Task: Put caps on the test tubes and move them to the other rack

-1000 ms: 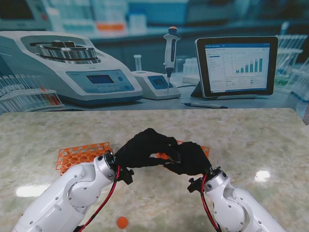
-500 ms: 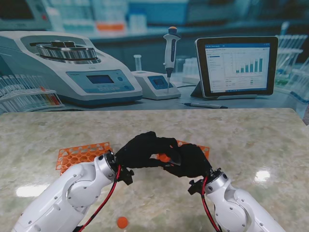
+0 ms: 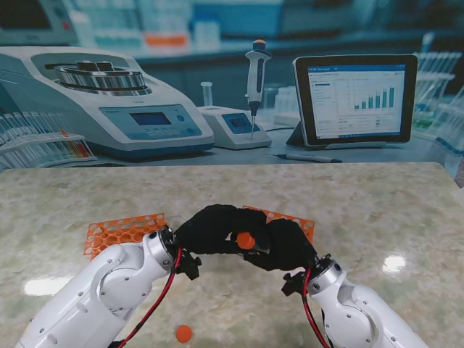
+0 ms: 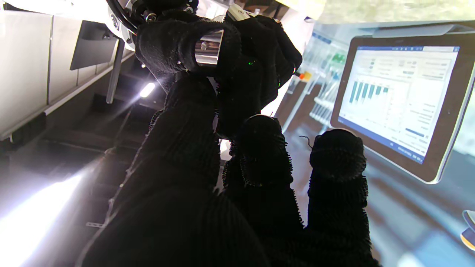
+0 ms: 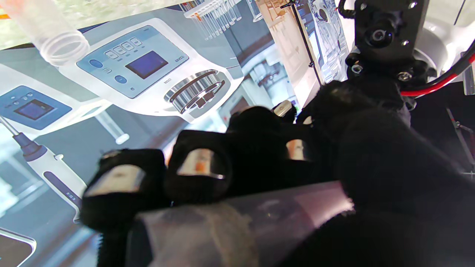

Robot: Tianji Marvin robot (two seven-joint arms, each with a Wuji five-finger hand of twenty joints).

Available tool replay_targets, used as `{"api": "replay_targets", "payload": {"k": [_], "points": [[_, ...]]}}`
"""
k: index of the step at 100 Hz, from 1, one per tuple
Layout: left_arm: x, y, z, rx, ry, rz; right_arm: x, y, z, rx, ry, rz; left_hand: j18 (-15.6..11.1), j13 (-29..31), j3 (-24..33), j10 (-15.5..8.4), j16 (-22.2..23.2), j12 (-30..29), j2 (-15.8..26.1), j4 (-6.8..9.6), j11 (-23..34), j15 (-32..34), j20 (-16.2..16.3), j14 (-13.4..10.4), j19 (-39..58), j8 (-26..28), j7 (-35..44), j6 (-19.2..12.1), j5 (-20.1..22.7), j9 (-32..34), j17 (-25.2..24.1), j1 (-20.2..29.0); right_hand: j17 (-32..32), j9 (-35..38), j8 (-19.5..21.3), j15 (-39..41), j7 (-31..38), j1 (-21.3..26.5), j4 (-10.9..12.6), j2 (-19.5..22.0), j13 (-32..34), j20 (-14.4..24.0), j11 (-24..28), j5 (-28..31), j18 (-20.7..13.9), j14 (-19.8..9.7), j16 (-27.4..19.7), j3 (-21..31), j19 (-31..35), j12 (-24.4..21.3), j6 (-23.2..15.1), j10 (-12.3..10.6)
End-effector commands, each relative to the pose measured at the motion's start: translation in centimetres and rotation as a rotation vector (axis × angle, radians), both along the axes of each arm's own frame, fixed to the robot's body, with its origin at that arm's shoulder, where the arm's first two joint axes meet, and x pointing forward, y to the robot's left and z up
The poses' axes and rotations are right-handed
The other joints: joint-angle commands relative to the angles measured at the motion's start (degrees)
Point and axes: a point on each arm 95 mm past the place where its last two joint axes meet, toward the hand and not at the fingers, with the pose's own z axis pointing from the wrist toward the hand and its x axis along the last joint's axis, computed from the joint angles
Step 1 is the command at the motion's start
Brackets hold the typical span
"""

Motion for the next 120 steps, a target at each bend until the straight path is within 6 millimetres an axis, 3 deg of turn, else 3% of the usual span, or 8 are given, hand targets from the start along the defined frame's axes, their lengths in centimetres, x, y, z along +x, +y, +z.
{"api": "replay_targets", "payload": {"k": [1, 24, 41, 57, 76, 79, 99, 120], "points": [[0.43, 0.08, -0.59, 0.024, 0.021, 0.022, -1.28, 1.97, 1.11, 0.022, -0.027, 0.077, -1.48, 2.13, 20.91, -2.17, -1.88, -0.42, 18.71, 7.40, 27.75, 3.21, 2.79, -4.49, 3.67, 9.18, 18.39, 12.46, 1.68, 8.48, 1.85, 8.26, 0.68, -0.75, 1.20, 0.59, 0.41, 0.06, -1.46, 1.31, 1.63, 0.25, -0.30, -0.85, -0.57, -2.55, 0.88, -0.84, 2.18, 0.01, -8.59, -0.77], [0.42, 0.16, -0.49, 0.014, 0.033, 0.015, -1.21, 1.92, 1.05, 0.006, -0.032, 0.093, -1.16, 3.93, 22.28, -1.61, -4.11, -2.22, 18.54, 8.02, 29.40, 4.58, 2.35, -6.33, 3.33, 14.54, 23.20, 10.96, 3.46, 10.08, 6.00, 8.26, 0.25, -1.83, -0.83, -1.96, -2.66, -2.27, -2.40, 2.80, 1.55, -0.39, -1.84, -2.09, 0.01, -1.33, -0.07, -2.36, 0.25, -0.76, -8.51, -0.23], [0.49, 0.20, -0.43, -0.002, 0.040, 0.013, -1.13, 1.89, 1.00, -0.012, -0.039, 0.100, 1.15, 5.08, 24.11, -0.81, -5.52, -2.61, 17.40, 8.93, 29.91, 5.55, 2.60, -5.66, 3.03, 17.84, 23.26, 10.65, 7.22, 12.03, 7.71, 8.26, -0.24, -2.63, -3.80, -4.80, -5.04, -3.43, -3.90, 3.76, 1.48, -0.97, -3.73, -2.79, 0.70, 0.24, -1.17, -4.11, -1.71, -1.76, -7.94, 0.96], [0.47, 0.24, -0.39, -0.005, 0.035, 0.014, -1.11, 1.93, 0.96, -0.018, -0.039, 0.102, 2.16, 6.08, 25.06, -0.70, -6.21, -2.76, 16.94, 9.46, 30.29, 6.23, 2.82, -5.96, 3.56, 19.81, 23.28, 10.43, 8.25, 13.07, 9.19, 8.26, -0.81, -3.42, -4.86, -7.23, -6.00, -3.47, -4.48, 4.43, 1.37, -1.62, -5.09, -3.29, 1.54, 1.46, -2.15, -5.17, -3.69, -2.43, -7.73, 1.54], [0.43, 0.29, -0.40, -0.003, 0.029, 0.015, -1.04, 1.95, 0.91, -0.025, -0.035, 0.098, 2.46, 7.29, 25.66, -0.95, -8.00, -2.95, 16.64, 9.78, 30.90, 6.30, 0.83, -7.09, 3.40, 20.99, 23.04, 10.08, 8.72, 13.55, 11.67, 8.19, -1.92, -4.90, -5.85, -12.31, -7.50, -3.06, -5.22, 5.44, 1.19, -2.88, -7.49, -4.17, 3.05, 3.55, -3.90, -6.60, -7.69, -3.74, -7.54, 2.45], [0.43, 0.29, -0.40, -0.004, 0.027, 0.015, -1.01, 1.95, 0.90, -0.027, -0.034, 0.096, 2.85, 7.24, 25.87, -1.07, -9.07, -3.37, 16.56, 10.06, 30.97, 6.69, -0.89, -6.57, 4.00, 21.36, 22.81, 9.87, 8.92, 13.58, 11.27, 7.84, -1.97, -5.04, -5.87, -12.47, -7.58, -3.04, -5.32, 6.00, 1.20, -2.90, -7.58, -4.25, 3.09, 3.61, -3.93, -6.75, -7.84, -3.79, -7.55, 2.54], [0.34, 0.38, -0.43, -0.003, 0.027, 0.014, -0.75, 1.96, 0.86, -0.047, -0.048, 0.078, 2.58, 7.16, 24.37, -1.22, -7.72, -4.21, 16.39, 10.07, 29.01, 6.22, -0.40, -2.71, 6.26, 19.08, 20.73, 9.25, 8.32, 12.82, 9.59, 7.72, -1.92, -5.22, -5.54, -12.78, -7.76, -1.44, -6.16, 7.78, 1.28, -2.56, -7.57, -4.23, 3.05, 3.61, -3.62, -8.39, -8.03, -3.82, -7.96, 2.79], [0.25, 0.62, -0.50, 0.024, 0.033, 0.004, -0.64, 2.02, 0.91, -0.059, -0.053, 0.076, 2.84, 6.13, 21.85, -1.38, -3.98, -2.58, 15.15, 8.34, 23.25, 0.80, 0.03, 2.51, 4.77, 13.41, 17.92, 9.15, 7.80, 12.02, 6.11, 8.25, -1.86, -5.23, -4.91, -12.44, -7.79, -0.69, -6.46, 8.44, 1.29, -2.25, -7.28, -4.11, 2.58, 3.17, -3.26, -8.41, -7.83, -3.62, -7.39, 2.22]]}}
